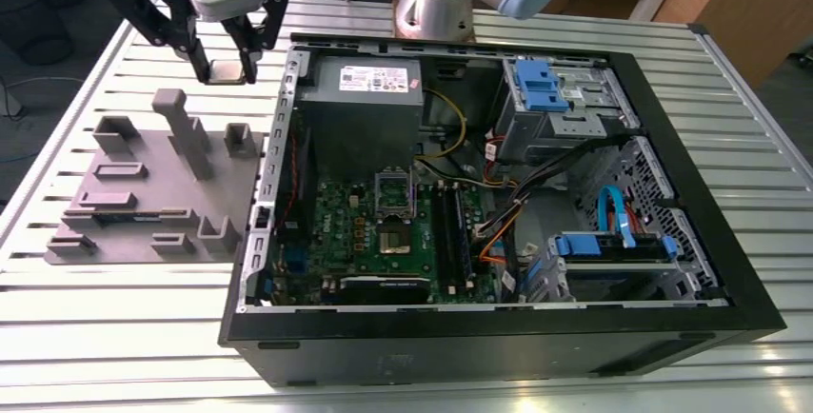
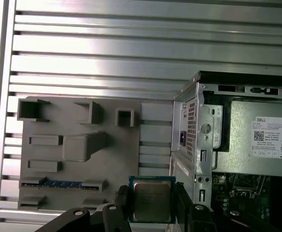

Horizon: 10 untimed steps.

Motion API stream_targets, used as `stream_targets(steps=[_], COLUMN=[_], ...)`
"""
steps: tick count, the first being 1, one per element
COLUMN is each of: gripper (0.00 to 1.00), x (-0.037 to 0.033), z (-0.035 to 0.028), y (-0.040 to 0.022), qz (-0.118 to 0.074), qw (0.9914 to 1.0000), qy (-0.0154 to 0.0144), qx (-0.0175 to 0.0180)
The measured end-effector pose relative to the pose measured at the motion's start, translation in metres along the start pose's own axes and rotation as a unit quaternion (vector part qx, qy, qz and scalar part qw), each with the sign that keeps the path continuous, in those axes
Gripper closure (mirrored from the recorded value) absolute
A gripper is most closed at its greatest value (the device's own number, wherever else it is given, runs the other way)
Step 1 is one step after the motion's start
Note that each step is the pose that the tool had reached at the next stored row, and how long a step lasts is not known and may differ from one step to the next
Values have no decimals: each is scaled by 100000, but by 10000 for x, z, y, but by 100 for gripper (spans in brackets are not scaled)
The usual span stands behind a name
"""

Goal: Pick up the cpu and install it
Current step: 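Pick up the cpu and move it towards the insertion slot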

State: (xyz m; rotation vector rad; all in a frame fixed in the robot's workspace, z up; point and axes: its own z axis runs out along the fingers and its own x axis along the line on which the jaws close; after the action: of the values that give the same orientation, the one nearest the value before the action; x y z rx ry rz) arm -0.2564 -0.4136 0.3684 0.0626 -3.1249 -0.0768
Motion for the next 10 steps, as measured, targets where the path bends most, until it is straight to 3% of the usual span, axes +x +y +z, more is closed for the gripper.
stream_targets(steps=[10], gripper=[53], x=[-28], z=[0], y=[-1], qz=[0], qw=[100000], qy=[-2], qx=[0])
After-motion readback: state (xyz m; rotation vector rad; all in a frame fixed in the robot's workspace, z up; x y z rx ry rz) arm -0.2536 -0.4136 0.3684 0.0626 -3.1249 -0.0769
